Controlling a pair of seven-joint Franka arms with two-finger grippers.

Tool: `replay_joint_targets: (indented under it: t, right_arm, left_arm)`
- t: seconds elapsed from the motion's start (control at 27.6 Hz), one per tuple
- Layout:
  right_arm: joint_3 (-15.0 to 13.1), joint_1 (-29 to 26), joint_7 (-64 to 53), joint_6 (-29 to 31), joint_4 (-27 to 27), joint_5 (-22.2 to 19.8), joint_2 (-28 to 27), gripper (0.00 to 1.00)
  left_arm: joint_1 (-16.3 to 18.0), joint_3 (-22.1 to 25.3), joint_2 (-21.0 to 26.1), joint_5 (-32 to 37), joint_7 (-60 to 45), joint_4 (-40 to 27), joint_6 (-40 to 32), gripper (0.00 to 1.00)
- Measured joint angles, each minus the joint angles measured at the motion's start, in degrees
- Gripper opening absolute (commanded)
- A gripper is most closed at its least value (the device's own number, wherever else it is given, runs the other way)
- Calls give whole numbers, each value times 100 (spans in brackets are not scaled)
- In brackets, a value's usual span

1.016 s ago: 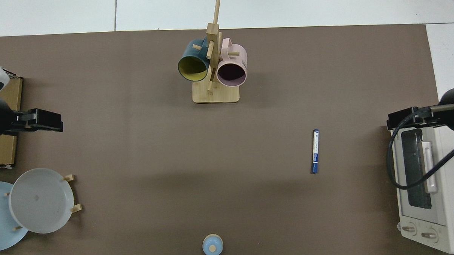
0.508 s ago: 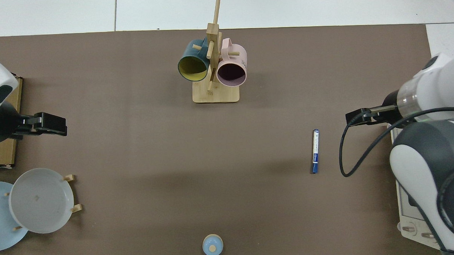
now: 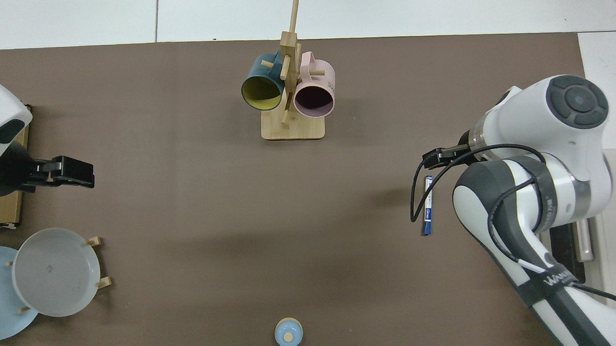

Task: Put markers into pen holder
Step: 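Reach the right gripper down to the blue-capped marker and grasp it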

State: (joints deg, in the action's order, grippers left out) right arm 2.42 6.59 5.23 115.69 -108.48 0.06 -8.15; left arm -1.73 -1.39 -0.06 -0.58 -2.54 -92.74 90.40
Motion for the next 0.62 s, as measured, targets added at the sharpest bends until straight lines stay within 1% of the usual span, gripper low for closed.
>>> replay_joint_targets:
  t: [0.22,0.62]
  right_arm:
    - [-4,4,1,381,-224,0,-283,100]
    - [-6,4,129,1239,-958,1,-523,97]
  left_arm:
    - [0,-3,0,0,3,-49,0,100]
    - [0,-5,0,0,5,-110,0,100]
